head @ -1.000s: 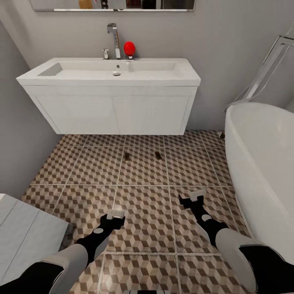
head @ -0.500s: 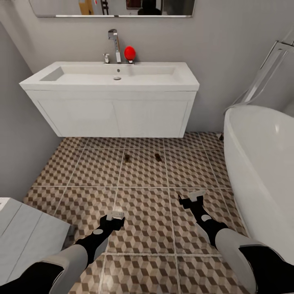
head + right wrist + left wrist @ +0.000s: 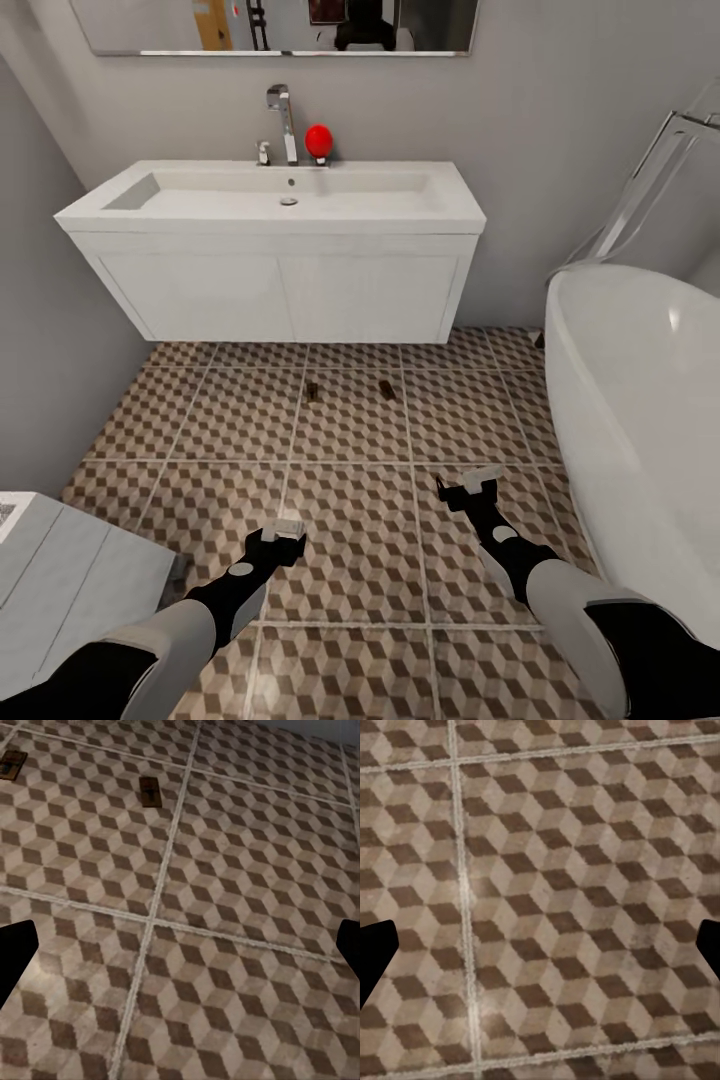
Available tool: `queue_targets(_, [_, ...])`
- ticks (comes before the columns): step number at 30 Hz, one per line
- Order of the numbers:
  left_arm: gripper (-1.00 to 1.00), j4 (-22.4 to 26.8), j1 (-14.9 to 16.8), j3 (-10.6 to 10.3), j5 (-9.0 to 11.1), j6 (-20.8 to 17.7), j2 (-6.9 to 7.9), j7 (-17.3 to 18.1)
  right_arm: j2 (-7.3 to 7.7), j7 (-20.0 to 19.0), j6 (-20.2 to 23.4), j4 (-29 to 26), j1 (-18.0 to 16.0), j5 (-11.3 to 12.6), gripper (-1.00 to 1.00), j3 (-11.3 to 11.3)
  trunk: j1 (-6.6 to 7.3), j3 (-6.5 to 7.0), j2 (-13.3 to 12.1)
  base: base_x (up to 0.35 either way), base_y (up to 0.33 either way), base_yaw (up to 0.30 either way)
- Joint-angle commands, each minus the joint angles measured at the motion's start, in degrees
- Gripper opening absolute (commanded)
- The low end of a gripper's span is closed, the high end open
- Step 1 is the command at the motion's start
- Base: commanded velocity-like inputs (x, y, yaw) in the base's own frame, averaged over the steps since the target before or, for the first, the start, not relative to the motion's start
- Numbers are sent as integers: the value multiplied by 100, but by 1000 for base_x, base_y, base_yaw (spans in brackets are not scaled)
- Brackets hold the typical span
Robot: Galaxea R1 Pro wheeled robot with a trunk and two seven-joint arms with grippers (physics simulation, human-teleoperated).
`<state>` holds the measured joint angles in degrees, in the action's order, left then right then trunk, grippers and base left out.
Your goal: Take the four mousetraps from the cabinet in the bathroom and place them on the bathroom floor. Make sure all four end up on the same floor surface, and ensure that at least two of them are either under or directly next to the same bathroom sink.
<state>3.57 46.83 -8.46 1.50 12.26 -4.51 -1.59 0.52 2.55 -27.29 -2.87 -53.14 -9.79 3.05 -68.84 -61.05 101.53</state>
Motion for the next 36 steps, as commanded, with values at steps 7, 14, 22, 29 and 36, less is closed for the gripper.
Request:
queue_targets(7, [100,-15,2,-41,17,22,-6,-17,1,27,-13,90,4,-22,100,28,155,123,-281,0,0,0])
queue_targets(14, [100,-14,1,-41,17,22,-13,-21,0,27,-13,108,6,-22,100,27,309,249,-561,0,0,0])
queue_targets(22, [100,-14,4,-36,17,22,-15,-23,0,27,-13,119,6,-22,100,29,484,392,-882,0,0,0])
queue_targets(29, [100,-14,2,-37,17,22,-15,-25,0,27,-13,125,6,-22,100,28,638,518,-1163,0,0,0])
queue_targets(36, [100,-15,2,-34,17,22,-15,-25,0,27,-13,135,6,-22,100,26,792,644,-1444,0,0,0])
